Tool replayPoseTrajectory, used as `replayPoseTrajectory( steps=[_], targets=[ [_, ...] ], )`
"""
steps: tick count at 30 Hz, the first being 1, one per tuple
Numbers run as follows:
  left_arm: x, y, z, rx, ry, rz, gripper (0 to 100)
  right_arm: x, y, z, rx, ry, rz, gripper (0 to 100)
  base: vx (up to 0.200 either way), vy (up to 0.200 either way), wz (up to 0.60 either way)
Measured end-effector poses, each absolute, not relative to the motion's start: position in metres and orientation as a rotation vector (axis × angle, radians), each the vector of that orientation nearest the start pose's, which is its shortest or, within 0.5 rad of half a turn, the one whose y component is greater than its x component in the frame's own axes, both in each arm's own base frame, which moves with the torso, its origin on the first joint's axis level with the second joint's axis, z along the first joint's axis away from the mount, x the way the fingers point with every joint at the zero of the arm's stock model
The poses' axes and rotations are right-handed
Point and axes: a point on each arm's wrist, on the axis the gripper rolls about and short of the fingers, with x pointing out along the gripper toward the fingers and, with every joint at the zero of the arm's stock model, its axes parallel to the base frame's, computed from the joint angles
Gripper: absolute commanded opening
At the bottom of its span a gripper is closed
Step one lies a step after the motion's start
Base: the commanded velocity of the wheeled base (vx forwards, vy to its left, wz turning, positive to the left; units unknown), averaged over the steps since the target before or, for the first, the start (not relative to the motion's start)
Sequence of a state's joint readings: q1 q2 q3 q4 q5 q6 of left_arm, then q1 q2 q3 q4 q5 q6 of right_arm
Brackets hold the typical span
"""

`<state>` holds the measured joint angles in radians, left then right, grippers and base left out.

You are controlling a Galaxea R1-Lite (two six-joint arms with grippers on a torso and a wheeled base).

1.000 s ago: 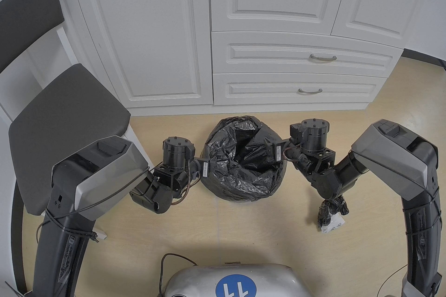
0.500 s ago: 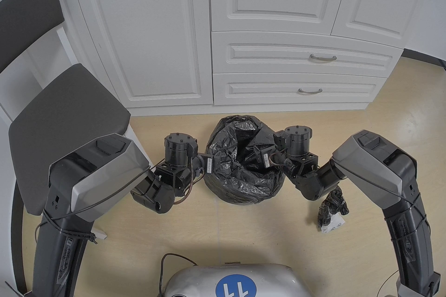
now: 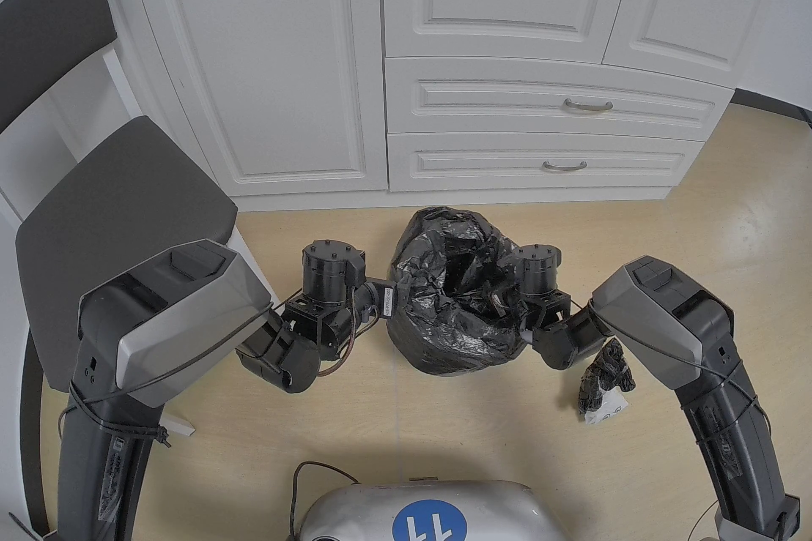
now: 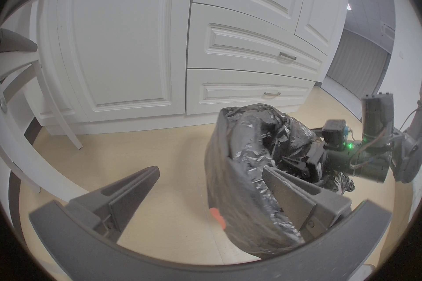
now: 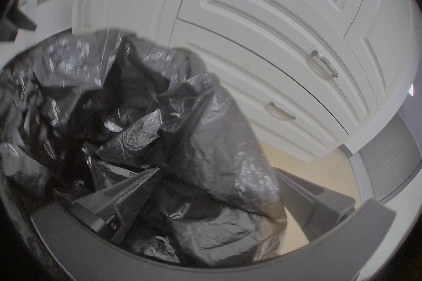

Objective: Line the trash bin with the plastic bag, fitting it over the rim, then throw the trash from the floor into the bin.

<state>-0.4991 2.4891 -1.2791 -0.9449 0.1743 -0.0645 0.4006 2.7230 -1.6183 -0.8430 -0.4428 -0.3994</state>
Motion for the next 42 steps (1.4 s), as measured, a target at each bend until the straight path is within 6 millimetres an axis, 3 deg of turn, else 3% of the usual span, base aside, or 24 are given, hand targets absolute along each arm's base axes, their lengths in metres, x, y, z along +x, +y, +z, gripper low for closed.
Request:
replayPoseTrajectory(
  steps=[7, 12, 19, 31, 42],
  targets=[
    [0.413, -0.229, 0.024, 0.025, 0.248, -0.331, 100, 0.452, 0.196, -0.036, -0.57, 0.335, 0.039, 100, 0.0, 0.0, 0.0],
    [0.414, -0.234, 0.027, 0.028, 0.249, -0.34, 100, 0.432, 0.216, -0.028, -0.571, 0.329, 0.089, 100, 0.0, 0.0, 0.0],
    [0.413, -0.244, 0.031, 0.026, 0.238, -0.361, 100, 0.424, 0.229, -0.023, -0.556, 0.327, 0.103, 100, 0.0, 0.0, 0.0],
    [0.412, -0.263, 0.029, 0.043, 0.241, -0.392, 100, 0.45, 0.212, -0.009, -0.511, 0.299, 0.029, 100, 0.0, 0.0, 0.0],
    [0.431, -0.272, 0.029, 0.057, 0.222, -0.357, 100, 0.468, 0.199, 0.013, -0.42, 0.236, -0.03, 100, 0.0, 0.0, 0.0]
  ],
)
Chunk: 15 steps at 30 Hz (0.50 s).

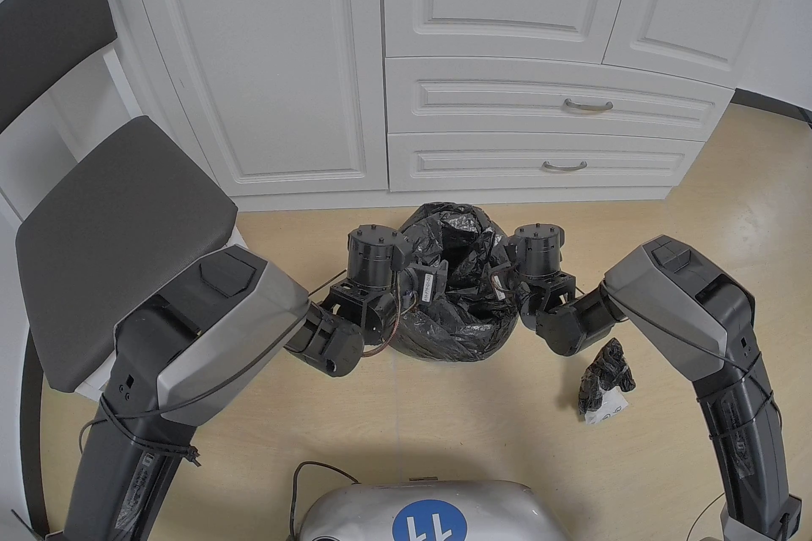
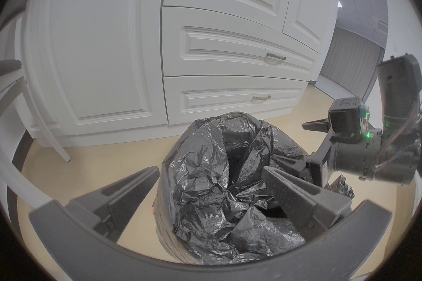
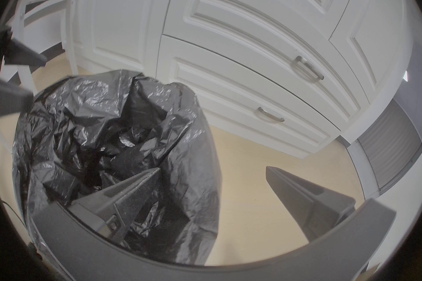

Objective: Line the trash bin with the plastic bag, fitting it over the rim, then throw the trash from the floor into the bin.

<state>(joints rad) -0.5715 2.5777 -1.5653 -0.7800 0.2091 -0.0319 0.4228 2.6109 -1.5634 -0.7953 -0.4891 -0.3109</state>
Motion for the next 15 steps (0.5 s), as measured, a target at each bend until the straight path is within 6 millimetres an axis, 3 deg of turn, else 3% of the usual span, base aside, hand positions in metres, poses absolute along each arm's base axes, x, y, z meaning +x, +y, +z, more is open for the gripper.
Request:
replayPoseTrajectory(
  steps=[15],
  targets=[
    [0.473, -0.271, 0.02, 0.19, 0.285, -0.201, 100, 0.474, 0.179, 0.015, -0.439, 0.301, -0.062, 100, 0.0, 0.0, 0.0]
  ],
)
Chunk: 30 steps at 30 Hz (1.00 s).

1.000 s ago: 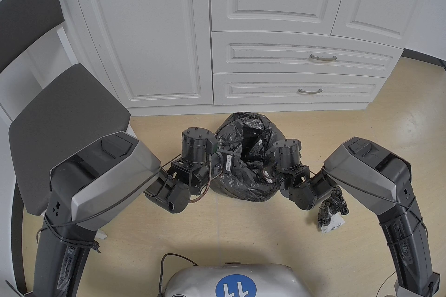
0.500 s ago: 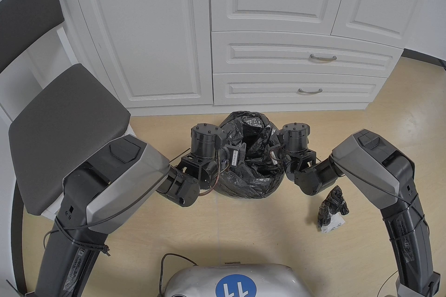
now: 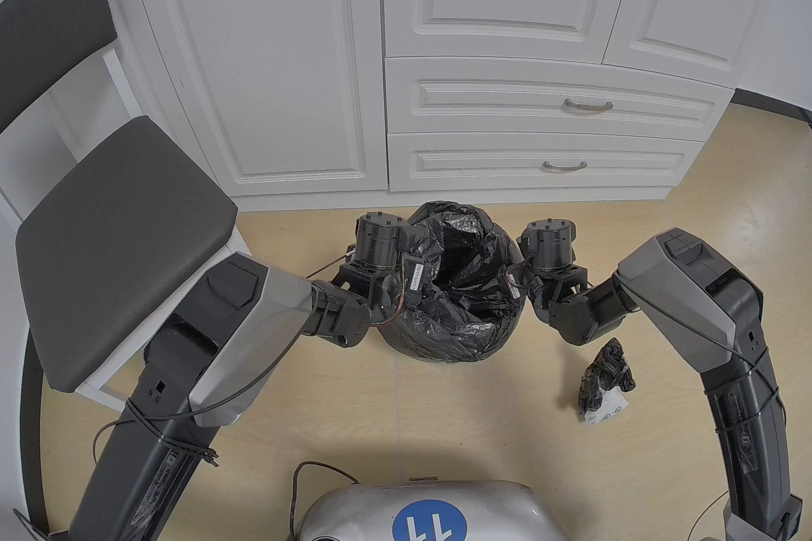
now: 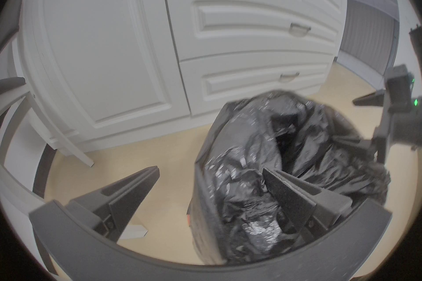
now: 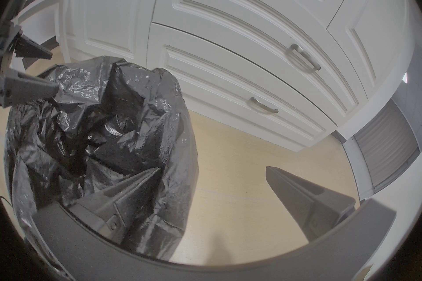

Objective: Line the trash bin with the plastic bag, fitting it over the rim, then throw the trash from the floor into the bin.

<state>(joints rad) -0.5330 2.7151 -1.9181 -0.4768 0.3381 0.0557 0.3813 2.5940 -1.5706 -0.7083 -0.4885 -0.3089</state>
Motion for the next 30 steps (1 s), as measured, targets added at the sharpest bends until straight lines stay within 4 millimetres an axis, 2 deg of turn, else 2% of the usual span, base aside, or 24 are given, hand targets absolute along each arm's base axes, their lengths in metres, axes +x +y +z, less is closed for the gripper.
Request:
replayPoseTrajectory(
  steps=[4, 10, 25, 30],
  targets=[
    [0.481, -0.263, 0.012, 0.223, 0.34, -0.172, 100, 0.474, 0.176, 0.013, -0.449, 0.325, -0.059, 100, 0.0, 0.0, 0.0],
    [0.489, -0.251, 0.015, 0.217, 0.34, -0.141, 100, 0.474, 0.174, 0.011, -0.452, 0.333, -0.059, 100, 0.0, 0.0, 0.0],
    [0.489, -0.232, 0.032, 0.214, 0.357, -0.116, 100, 0.477, 0.165, 0.014, -0.445, 0.332, -0.076, 100, 0.0, 0.0, 0.0],
    [0.484, -0.232, 0.039, 0.209, 0.358, -0.118, 100, 0.473, 0.171, 0.023, -0.407, 0.292, -0.077, 100, 0.0, 0.0, 0.0]
  ],
)
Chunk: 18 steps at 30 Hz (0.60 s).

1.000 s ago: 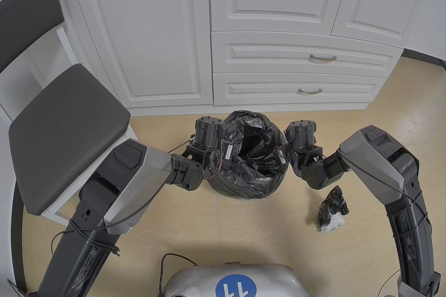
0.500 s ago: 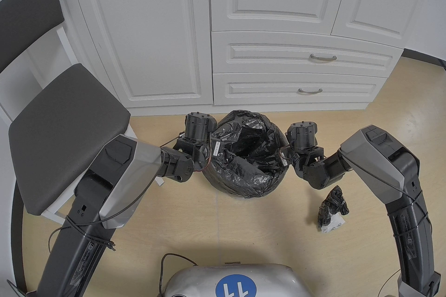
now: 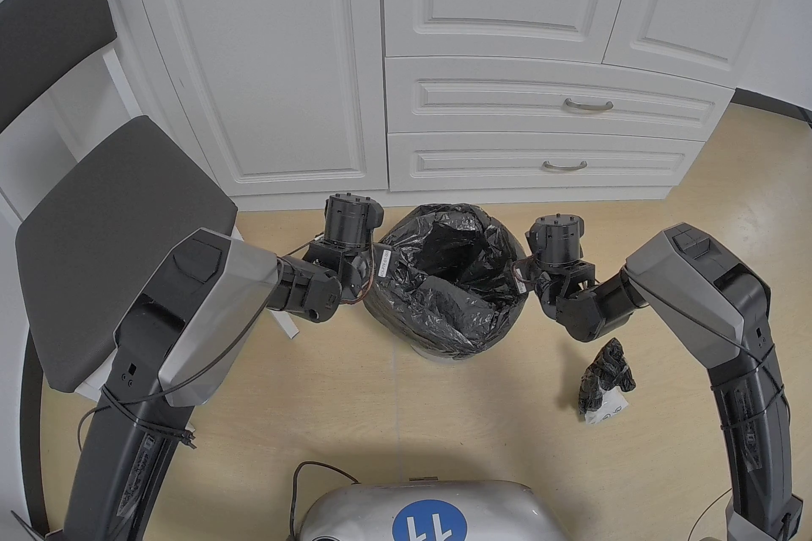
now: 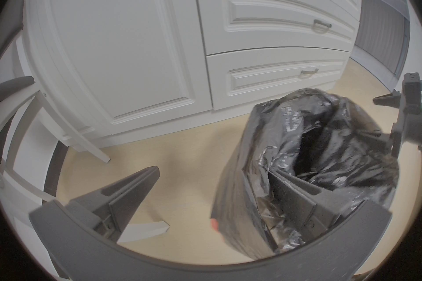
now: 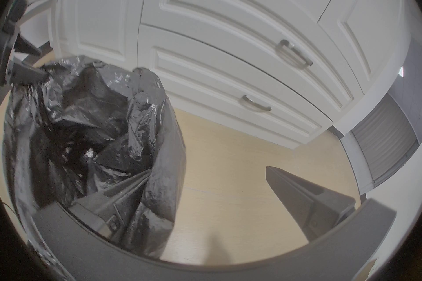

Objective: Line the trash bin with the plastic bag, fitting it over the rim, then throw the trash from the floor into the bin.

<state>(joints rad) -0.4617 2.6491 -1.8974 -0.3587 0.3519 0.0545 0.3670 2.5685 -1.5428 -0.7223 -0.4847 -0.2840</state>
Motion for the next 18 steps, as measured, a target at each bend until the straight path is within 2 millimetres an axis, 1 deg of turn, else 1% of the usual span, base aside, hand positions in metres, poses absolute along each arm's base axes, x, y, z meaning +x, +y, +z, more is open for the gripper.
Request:
replayPoseTrajectory(
  steps=[1, 6, 9, 11, 14, 15, 18],
  targets=[
    [0.481, -0.236, 0.041, 0.207, 0.358, -0.127, 100, 0.469, 0.175, 0.026, -0.403, 0.287, -0.065, 100, 0.0, 0.0, 0.0],
    [0.47, -0.244, 0.044, 0.196, 0.37, -0.149, 100, 0.449, 0.183, 0.036, -0.387, 0.291, -0.011, 100, 0.0, 0.0, 0.0],
    [0.46, -0.252, 0.045, 0.195, 0.382, -0.171, 100, 0.436, 0.194, 0.045, -0.37, 0.284, 0.047, 100, 0.0, 0.0, 0.0],
    [0.454, -0.255, 0.047, 0.189, 0.384, -0.181, 100, 0.432, 0.197, 0.05, -0.361, 0.279, 0.06, 100, 0.0, 0.0, 0.0],
    [0.449, -0.254, 0.052, 0.175, 0.388, -0.18, 100, 0.429, 0.199, 0.054, -0.336, 0.272, 0.071, 100, 0.0, 0.0, 0.0],
    [0.447, -0.255, 0.054, 0.17, 0.385, -0.182, 100, 0.428, 0.203, 0.055, -0.325, 0.268, 0.088, 0, 0.0, 0.0, 0.0],
    [0.438, -0.256, 0.059, 0.167, 0.387, -0.194, 100, 0.424, 0.214, 0.058, -0.277, 0.255, 0.14, 0, 0.0, 0.0, 0.0]
  ],
)
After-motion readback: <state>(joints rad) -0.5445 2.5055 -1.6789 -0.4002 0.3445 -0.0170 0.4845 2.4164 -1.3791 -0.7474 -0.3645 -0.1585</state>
